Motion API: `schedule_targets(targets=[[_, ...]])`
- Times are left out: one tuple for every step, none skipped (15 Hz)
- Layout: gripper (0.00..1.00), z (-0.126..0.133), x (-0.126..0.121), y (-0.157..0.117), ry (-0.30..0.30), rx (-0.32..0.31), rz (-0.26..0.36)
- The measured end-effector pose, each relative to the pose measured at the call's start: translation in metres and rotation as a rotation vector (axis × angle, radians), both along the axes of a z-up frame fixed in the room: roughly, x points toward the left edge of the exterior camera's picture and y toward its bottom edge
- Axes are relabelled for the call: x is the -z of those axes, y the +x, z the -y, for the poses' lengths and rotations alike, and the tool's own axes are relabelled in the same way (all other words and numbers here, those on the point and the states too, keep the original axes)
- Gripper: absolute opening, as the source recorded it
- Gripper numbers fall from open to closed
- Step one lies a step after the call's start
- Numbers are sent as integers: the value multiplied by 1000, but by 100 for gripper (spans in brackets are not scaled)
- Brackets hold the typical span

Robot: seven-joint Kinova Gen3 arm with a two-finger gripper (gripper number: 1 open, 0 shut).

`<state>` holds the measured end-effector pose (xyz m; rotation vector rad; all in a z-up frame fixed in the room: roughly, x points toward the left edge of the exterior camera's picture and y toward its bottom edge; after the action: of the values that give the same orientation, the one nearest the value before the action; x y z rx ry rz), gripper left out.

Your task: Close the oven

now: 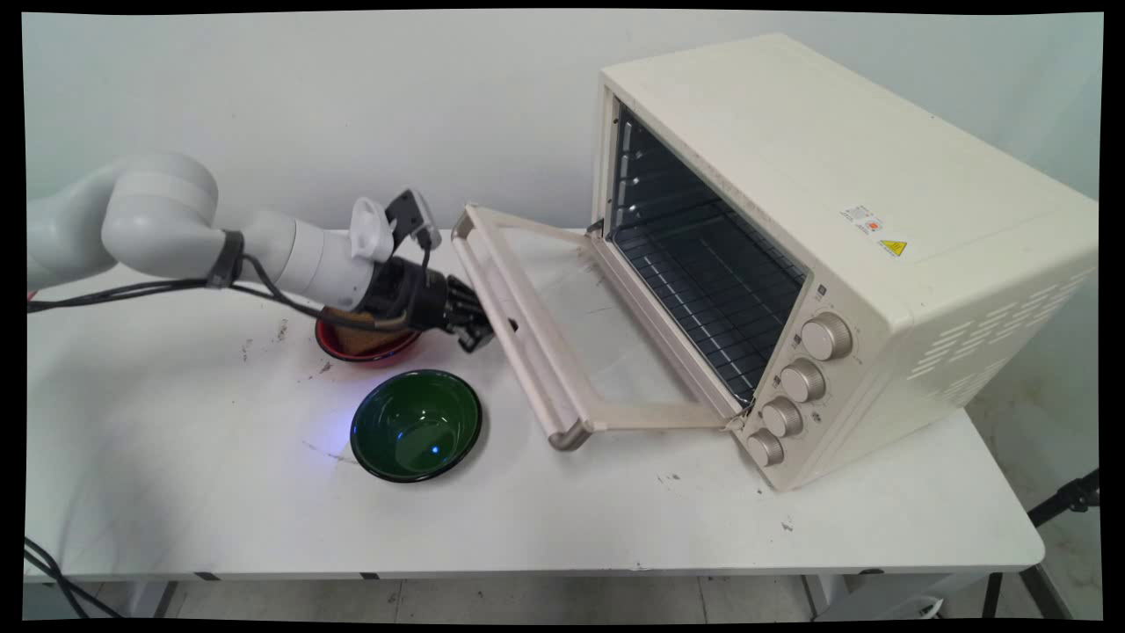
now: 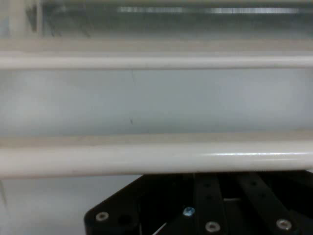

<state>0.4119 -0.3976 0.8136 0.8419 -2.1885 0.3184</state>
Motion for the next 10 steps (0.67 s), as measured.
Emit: schedule_targets(targets=[[0,3,-7,0,-8,-4,-12],[0,7,-15,0,-17,-9,-26],[0,9,-23,-1,-25,-13,-38],[0,12,-34,-2,-36,-16,-55],[0,16,-46,-3,-48,-19,-72],[0,19,-57,-4,-59,-22,-88],[0,22,-69,-5,-72,-26,-105],[0,26,-83,-6,-85,-29,-121],[0,29,-94,-7,-96,-33,-134],[0,33,-107,-7,-109,-35,-148]])
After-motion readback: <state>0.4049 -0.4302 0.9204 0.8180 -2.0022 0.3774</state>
